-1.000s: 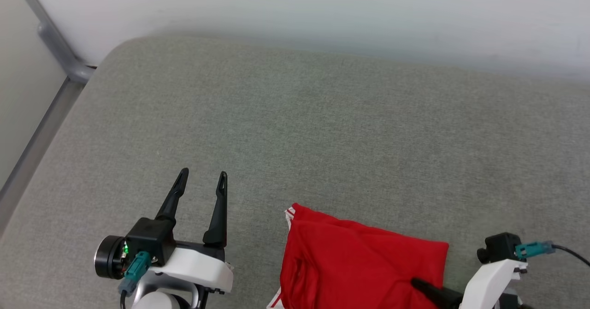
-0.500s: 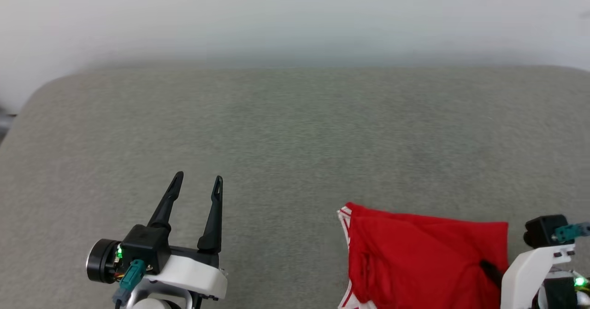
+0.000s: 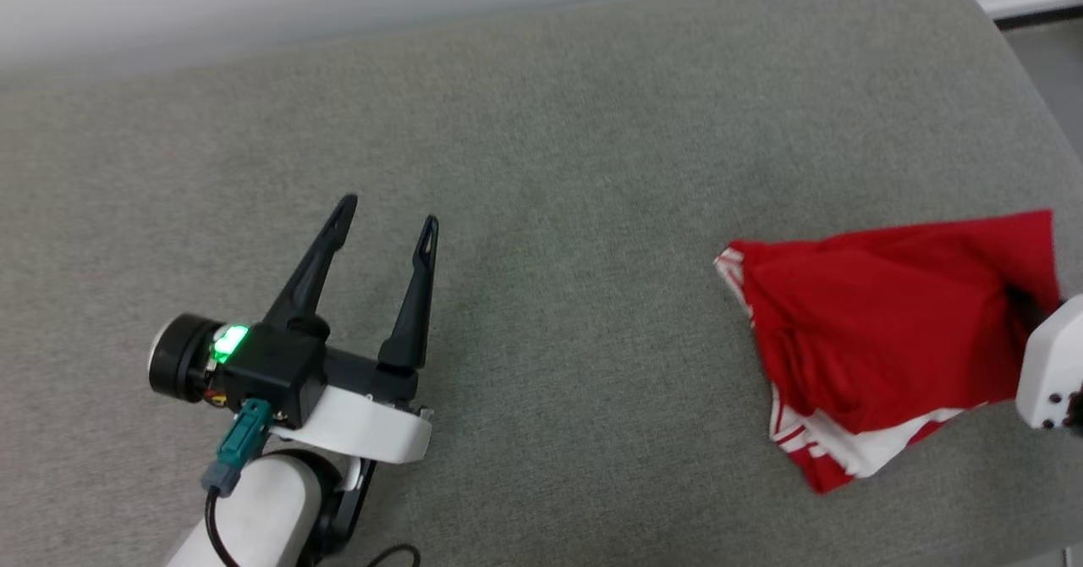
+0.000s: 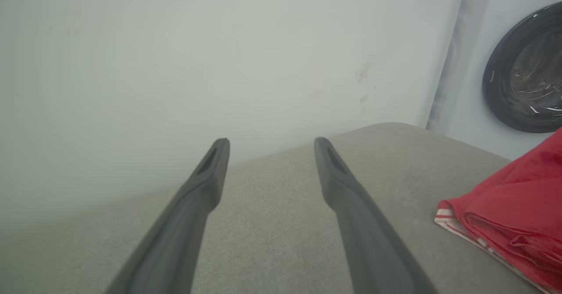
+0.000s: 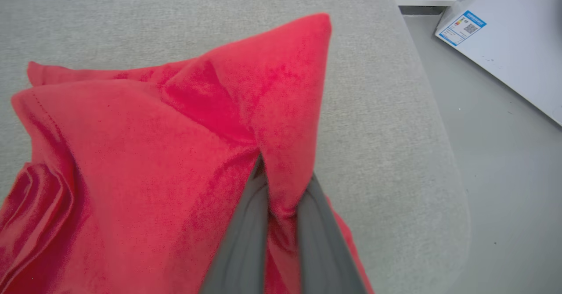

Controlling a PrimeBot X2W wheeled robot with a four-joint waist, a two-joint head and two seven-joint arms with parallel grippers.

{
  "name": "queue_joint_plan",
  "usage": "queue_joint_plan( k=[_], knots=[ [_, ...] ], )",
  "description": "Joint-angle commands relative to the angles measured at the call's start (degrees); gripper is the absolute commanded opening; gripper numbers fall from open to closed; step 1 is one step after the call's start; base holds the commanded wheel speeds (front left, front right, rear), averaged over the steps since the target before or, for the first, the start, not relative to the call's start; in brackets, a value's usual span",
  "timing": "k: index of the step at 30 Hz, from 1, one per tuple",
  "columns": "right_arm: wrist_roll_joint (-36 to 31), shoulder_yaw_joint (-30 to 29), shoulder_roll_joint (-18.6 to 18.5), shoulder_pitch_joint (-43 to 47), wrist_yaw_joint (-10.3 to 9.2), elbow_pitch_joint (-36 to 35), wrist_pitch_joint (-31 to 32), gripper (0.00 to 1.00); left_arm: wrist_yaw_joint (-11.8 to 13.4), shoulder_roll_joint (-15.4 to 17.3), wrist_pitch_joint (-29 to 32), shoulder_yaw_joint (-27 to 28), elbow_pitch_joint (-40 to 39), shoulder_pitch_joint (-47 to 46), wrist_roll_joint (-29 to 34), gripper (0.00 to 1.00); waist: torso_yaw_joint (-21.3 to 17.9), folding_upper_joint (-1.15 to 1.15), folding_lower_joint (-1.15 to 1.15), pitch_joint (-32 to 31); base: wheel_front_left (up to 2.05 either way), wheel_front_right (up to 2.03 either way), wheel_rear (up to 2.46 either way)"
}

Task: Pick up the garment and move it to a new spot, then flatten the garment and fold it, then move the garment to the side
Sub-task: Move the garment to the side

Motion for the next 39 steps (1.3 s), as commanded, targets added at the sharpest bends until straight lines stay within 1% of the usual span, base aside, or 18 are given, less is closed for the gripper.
queue_joint_plan(
  k=[1, 5, 11, 16, 19, 20, 21, 22, 23, 24, 29, 32, 36, 39],
  knots=[
    [-1.5, -1.1, -0.8, -3.3, -0.07, 1.4, -1.5, 0.0, -0.6, 0.5, 0.3, -0.3, -0.5, -2.7, 0.8, 1.0, -3.5, 0.0, -0.01, 7.7, 0.0, 0.0, 0.0],
    [-5.1, -5.0, -3.4, -9.1, -0.09, 6.6, -5.2, 0.0, -1.8, 1.0, 1.4, -1.2, -1.5, -7.1, 2.3, 1.0, -3.6, 0.0, -0.01, 12.8, 0.0, 0.0, 0.0],
    [-10.0, -11.8, -7.2, -16.3, -0.09, 15.3, -10.9, 0.0, -3.4, 0.6, 2.1, -2.8, -2.1, -12.1, 3.8, 1.0, -1.6, 0.0, -0.01, 17.1, 0.0, 0.0, 0.0],
    [-12.3, -15.5, -8.6, -21.2, -0.09, 21.0, -16.2, 0.0, -4.3, 0.4, 2.4, -3.6, -2.8, -14.9, 4.4, 1.0, -0.1, 0.0, -0.01, 19.7, 0.0, 0.0, 0.0],
    [-13.1, -16.9, -8.1, -23.4, -0.09, 24.5, -19.2, 0.0, -4.3, 0.3, 2.4, -3.8, -2.8, -15.8, 4.7, 1.0, 0.5, 0.0, -0.01, 20.8, 0.0, 0.0, 0.0],
    [-13.6, -17.5, -7.7, -23.9, -0.09, 25.5, -20.0, 0.15, -4.3, 0.3, 2.4, -3.9, -2.8, -16.0, 4.7, 1.0, 0.7, 0.0, -0.01, 21.0, 0.0, 0.0, 0.0],
    [-14.2, -18.1, -7.2, -24.4, -0.09, 26.6, -20.4, 0.39, -4.2, 0.4, 2.4, -3.8, -2.7, -16.1, 4.7, 1.0, 0.8, 0.0, -0.01, 21.2, 0.0, 0.0, 0.0],
    [-14.8, -18.5, -6.7, -24.8, -0.09, 27.6, -20.9, 0.59, -4.2, 0.4, 2.4, -3.8, -2.6, -16.1, 4.7, 1.0, 0.9, 0.0, -0.01, 21.2, 0.0, 0.0, 0.0],
    [-15.3, -19.3, -6.4, -25.1, -0.09, 28.7, -21.2, 0.76, -4.2, 0.4, 2.4, -3.9, -2.6, -16.2, 4.6, 1.0, 1.0, 0.0, -0.01, 21.3, 0.0, 0.0, 0.0],
    [-16.2, -20.0, -6.2, -25.2, -0.09, 29.8, -21.1, 1.0, -4.1, 0.4, 2.3, -3.9, -2.5, -16.2, 4.5, 1.0, 1.1, 0.0, -0.01, 21.3, 0.0, 0.0, 0.0],
    [-20.0, -24.2, -5.2, -25.6, -0.09, 32.1, -24.2, 1.0, -3.9, 0.0, 1.7, -4.1, -1.7, -15.1, 4.0, 1.0, 1.8, 0.0, -0.01, 19.9, 0.0, 0.0, 0.0],
    [-21.7, -26.4, -4.3, -25.0, -0.09, 31.3, -27.6, 1.0, -3.5, -0.2, 1.3, -4.0, -0.9, -14.1, 3.5, 1.0, 2.1, 0.0, -0.01, 18.1, 0.0, 0.0, 0.0],
    [-22.0, -27.4, -2.1, -22.5, -0.09, 29.2, -32.4, 1.0, -2.5, -0.8, 0.4, -3.5, 0.3, -11.8, 2.5, 1.0, 2.6, 0.0, -0.01, 14.5, 0.0, 0.0, 0.0],
    [-21.8, -26.5, -0.3, -19.0, -0.09, 26.9, -35.6, 1.0, -1.6, -1.4, -0.3, -3.1, 1.2, -9.3, 1.5, 1.0, 3.4, 0.0, -0.01, 11.0, 0.0, 0.0, 0.0]
  ],
)
